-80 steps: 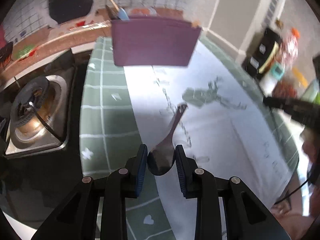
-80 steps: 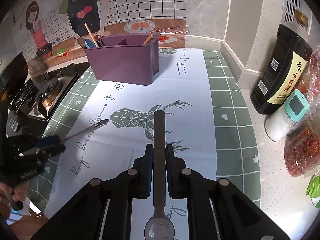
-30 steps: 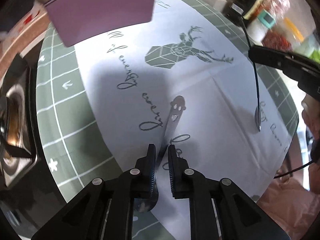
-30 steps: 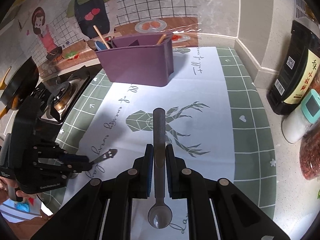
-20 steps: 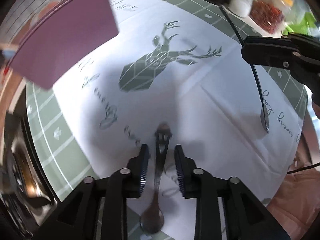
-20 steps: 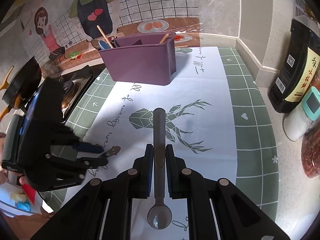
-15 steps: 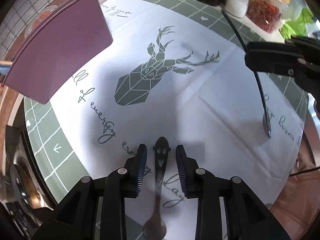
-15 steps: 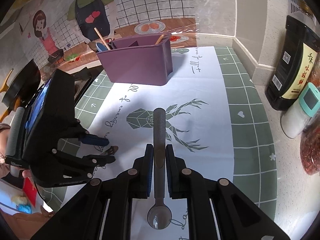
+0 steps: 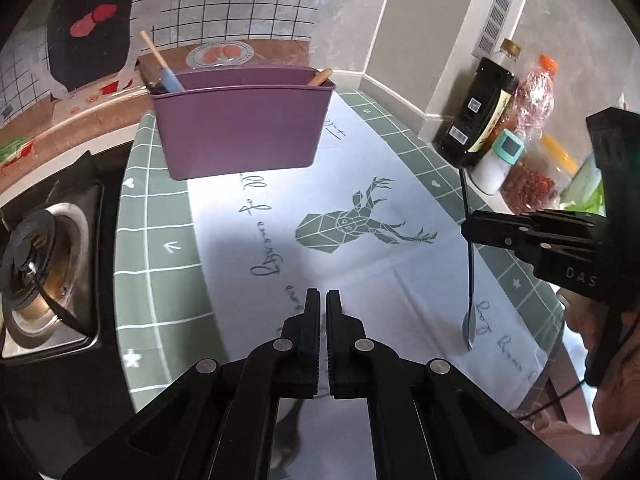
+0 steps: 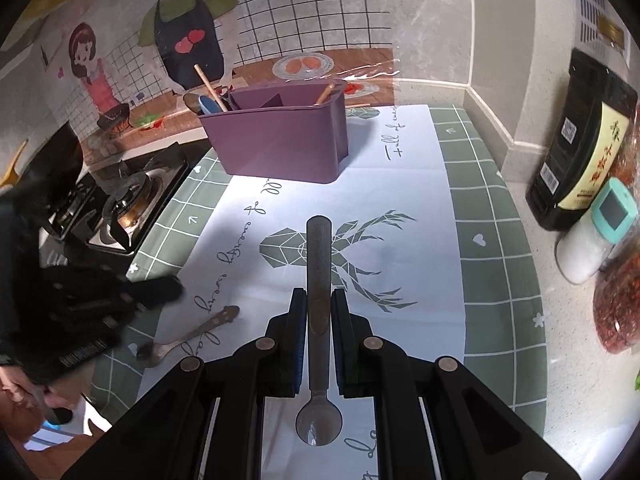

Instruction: Organize utensils

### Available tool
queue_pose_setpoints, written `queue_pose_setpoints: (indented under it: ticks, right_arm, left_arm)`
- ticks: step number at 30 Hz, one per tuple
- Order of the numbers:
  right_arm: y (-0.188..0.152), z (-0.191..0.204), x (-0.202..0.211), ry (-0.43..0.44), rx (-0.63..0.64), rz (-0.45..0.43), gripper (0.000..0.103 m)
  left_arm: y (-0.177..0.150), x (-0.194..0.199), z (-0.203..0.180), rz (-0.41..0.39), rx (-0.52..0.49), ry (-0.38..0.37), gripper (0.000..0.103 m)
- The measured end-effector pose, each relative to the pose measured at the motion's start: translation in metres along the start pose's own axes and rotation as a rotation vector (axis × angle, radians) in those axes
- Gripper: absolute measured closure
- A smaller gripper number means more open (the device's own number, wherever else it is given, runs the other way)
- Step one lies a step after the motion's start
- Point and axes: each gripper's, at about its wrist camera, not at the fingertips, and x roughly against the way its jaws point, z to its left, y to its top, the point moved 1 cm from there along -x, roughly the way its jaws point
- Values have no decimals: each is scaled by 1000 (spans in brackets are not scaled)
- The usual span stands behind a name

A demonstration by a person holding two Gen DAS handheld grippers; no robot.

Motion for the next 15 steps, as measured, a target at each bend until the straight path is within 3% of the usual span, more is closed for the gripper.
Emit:
queue_pose_setpoints:
  ticks: [4, 6, 8, 12, 15]
  right_arm:
    - [1, 4, -1, -2, 18, 13, 92]
    - [1, 6, 0, -1, 20, 14, 92]
    - [0, 9, 1, 4, 27, 8, 92]
    - [-1, 12, -2, 15, 32, 16, 92]
    - [0, 15, -6, 15, 33, 25, 92]
  left_arm:
    - [-12, -10, -1, 123, -111, -29, 93]
    - [-25, -12, -3, 168, -166, 1, 79]
    - [-34, -12, -4, 192, -197, 11, 55]
    - [-37, -24, -18, 220, -260, 14, 54]
    - [-33, -41, -23, 259, -329, 128, 69]
